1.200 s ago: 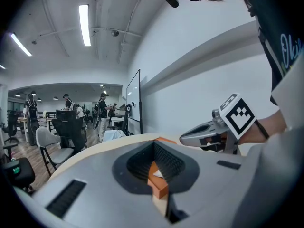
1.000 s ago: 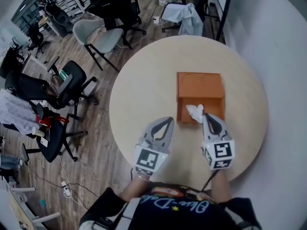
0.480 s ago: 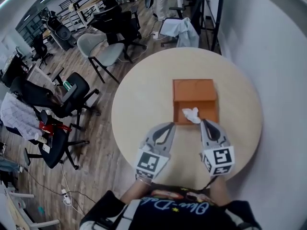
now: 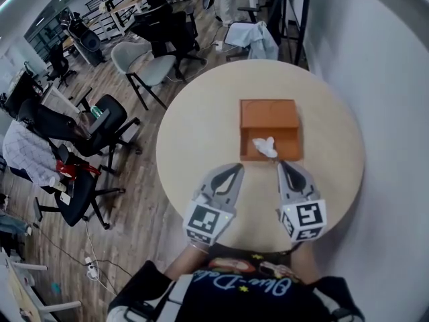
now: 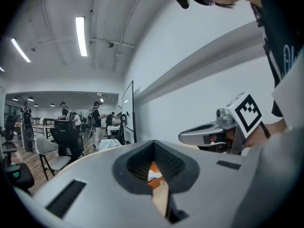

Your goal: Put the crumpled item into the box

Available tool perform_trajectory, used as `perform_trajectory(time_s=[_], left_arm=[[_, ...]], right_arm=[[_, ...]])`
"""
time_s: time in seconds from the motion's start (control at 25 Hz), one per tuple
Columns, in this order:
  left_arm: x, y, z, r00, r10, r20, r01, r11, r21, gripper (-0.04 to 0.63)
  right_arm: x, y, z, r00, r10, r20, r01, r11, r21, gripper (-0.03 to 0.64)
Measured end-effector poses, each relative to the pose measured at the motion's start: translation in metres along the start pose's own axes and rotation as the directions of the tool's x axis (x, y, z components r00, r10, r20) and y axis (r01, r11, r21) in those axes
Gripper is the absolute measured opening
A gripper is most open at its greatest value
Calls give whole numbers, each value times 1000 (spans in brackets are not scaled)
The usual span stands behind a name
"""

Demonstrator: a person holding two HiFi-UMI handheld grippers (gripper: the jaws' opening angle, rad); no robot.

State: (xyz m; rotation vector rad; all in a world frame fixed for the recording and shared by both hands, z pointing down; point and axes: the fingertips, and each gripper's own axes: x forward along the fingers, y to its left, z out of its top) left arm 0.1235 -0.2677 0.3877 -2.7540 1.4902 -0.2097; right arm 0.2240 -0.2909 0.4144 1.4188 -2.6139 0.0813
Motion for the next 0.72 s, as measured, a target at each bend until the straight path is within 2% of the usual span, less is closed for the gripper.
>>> perform_trajectory(time_s=[0.12, 0.4, 0.72], left_arm=[[-7, -4, -3, 1000, -3, -8, 3, 1000, 19, -8], [-15, -15, 3, 1000, -1, 9, 0, 1000, 14, -8], [-28, -18, -4, 1000, -5, -14, 6, 998, 65, -8]], right_arm=[[-7, 5, 1, 1000, 2, 5, -2, 1000, -7, 0], [-19, 9, 0, 1000, 8, 13, -8, 1000, -14, 0], [-31, 20, 3, 1000, 10, 9, -9, 1000, -8, 0]])
